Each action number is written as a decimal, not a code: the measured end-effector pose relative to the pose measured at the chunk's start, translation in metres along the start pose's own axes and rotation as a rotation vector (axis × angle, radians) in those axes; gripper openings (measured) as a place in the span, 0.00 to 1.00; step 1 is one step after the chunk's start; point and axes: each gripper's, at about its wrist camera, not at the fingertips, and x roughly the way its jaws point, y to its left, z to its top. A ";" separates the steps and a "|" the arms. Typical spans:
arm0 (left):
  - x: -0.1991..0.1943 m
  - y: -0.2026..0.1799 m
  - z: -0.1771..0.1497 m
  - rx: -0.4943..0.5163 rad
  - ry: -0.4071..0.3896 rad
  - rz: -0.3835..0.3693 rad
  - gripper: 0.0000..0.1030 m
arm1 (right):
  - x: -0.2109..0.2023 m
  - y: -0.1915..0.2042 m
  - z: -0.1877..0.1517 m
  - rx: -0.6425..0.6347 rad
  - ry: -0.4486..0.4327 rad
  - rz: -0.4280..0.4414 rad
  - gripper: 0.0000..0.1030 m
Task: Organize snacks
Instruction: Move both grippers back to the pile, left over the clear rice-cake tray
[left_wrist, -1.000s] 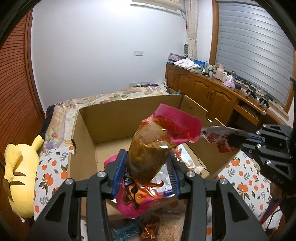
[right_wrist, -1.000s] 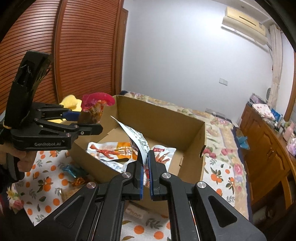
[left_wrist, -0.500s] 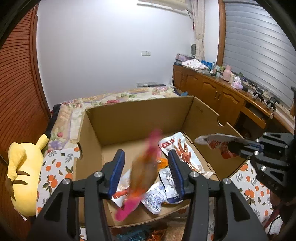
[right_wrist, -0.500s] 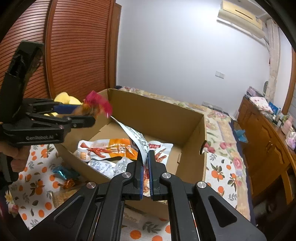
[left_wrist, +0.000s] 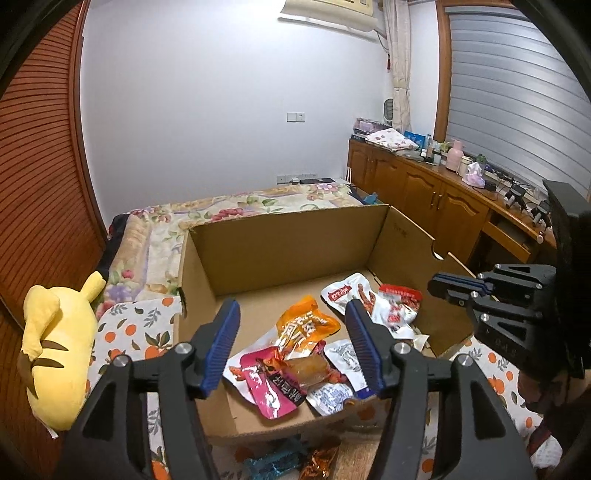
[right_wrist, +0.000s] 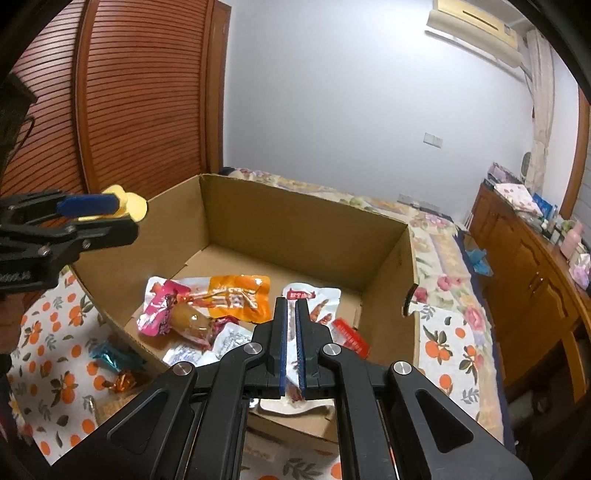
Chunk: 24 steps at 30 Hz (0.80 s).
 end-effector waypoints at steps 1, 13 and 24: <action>-0.002 0.001 -0.002 0.000 -0.003 -0.002 0.58 | -0.001 0.001 0.000 0.006 -0.002 0.005 0.03; -0.035 -0.001 -0.019 -0.018 -0.046 -0.046 0.71 | -0.036 0.001 -0.008 0.049 -0.054 0.064 0.19; -0.066 -0.020 -0.059 0.037 -0.048 -0.077 0.71 | -0.079 0.022 -0.040 0.029 -0.084 0.137 0.49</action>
